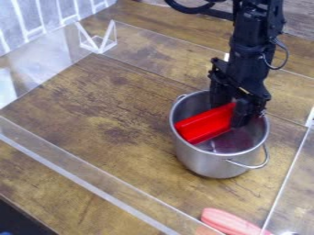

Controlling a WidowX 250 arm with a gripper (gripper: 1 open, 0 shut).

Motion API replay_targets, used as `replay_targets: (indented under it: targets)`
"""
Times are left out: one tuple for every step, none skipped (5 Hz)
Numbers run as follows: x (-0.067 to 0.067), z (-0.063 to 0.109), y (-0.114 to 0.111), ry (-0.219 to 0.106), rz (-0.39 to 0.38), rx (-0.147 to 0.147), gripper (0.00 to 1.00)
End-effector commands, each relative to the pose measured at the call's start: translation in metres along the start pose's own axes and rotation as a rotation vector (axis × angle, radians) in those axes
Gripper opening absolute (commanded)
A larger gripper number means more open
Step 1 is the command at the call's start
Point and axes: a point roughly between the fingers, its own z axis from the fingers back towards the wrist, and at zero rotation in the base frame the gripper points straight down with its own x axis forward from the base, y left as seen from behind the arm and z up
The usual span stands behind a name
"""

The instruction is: Remove the red object from the silver pot and put it on the table

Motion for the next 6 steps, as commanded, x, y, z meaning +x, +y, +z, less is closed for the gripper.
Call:
replay_targets:
  targets:
    - [-0.006,0.051,0.019,-0.101,0.072,0.035,0.00]
    - [-0.002,0.056,0.015,-0.098,0.090,0.034,0.00]
    - [0.002,0.060,0.011,-0.094,0.110,0.031,0.00]
    - [0.005,0.053,0.021,-0.093,0.078,0.023,0.00]
    - [0.008,0.047,0.031,-0.091,0.046,0.015,0.00]
    - [0.007,0.046,0.025,-0.085,0.062,0.010,0.00]
